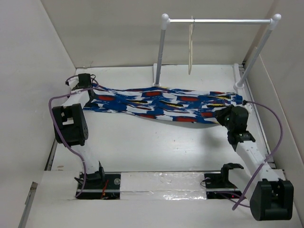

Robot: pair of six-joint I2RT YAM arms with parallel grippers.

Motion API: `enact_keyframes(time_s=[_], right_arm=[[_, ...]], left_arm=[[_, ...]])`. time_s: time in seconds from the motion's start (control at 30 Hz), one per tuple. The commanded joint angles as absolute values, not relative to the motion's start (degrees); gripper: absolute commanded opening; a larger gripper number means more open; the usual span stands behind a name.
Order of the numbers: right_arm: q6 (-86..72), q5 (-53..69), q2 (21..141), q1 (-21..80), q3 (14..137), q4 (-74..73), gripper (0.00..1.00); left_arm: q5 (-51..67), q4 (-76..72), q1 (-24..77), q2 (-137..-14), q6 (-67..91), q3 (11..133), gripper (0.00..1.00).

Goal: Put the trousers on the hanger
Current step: Fold the trousers at the center of the board.

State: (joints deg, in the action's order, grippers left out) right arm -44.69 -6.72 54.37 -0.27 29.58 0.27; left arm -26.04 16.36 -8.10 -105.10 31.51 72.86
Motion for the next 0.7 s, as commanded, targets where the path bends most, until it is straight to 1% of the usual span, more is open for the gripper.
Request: enact_keyframes(time_s=[0.0, 0.03, 0.13, 0.3, 0.4, 0.43, 0.5, 0.57, 0.6, 0.63, 0.67], right_arm=[[-40.8, -0.4, 49.0, 1.2, 24.5, 7.8, 0.27], [-39.9, 2.2, 47.9, 2.0, 23.7, 7.3, 0.28], [-37.6, 3.1, 44.3, 4.1, 21.5, 5.8, 0.32], [-37.4, 3.7, 43.3, 4.7, 21.3, 6.0, 0.35], [-36.7, 5.5, 44.3, 5.2, 21.9, 6.1, 0.35], [-36.7, 5.9, 45.2, 5.2, 21.7, 6.4, 0.35], [-36.7, 5.7, 46.0, 6.6, 21.4, 7.3, 0.35], [-36.7, 5.1, 46.6, 7.5, 21.1, 7.7, 0.35], [-36.7, 4.7, 46.5, 8.3, 20.9, 7.8, 0.35], [-36.8, 4.0, 46.5, 8.3, 20.8, 8.1, 0.35], [-37.0, 3.6, 46.4, 9.2, 20.5, 8.5, 0.35]], left_arm=[[-23.6, 13.7, -8.2, -104.3, 32.5, 74.2, 0.66], [-23.3, 13.4, -8.2, -104.8, 32.4, 74.8, 0.65], [-23.0, 11.9, -8.7, -106.3, 32.5, 75.5, 0.63], [-23.6, 13.7, -8.7, -110.6, 32.9, 78.4, 0.61], [-23.6, 12.7, -8.7, -111.6, 32.7, 79.0, 0.56], [-23.7, 12.4, -8.7, -111.8, 32.6, 79.4, 0.50], [-24.1, 12.3, -8.7, -112.6, 32.4, 80.2, 0.46], [-24.8, 12.1, -8.7, -112.9, 32.4, 80.6, 0.28], [-25.6, 11.7, -8.7, -112.7, 32.3, 80.4, 0.21], [-25.9, 11.4, -8.7, -112.3, 32.3, 80.1, 0.11], [-26.6, 10.9, -8.7, -111.5, 32.4, 79.4, 0.07]])
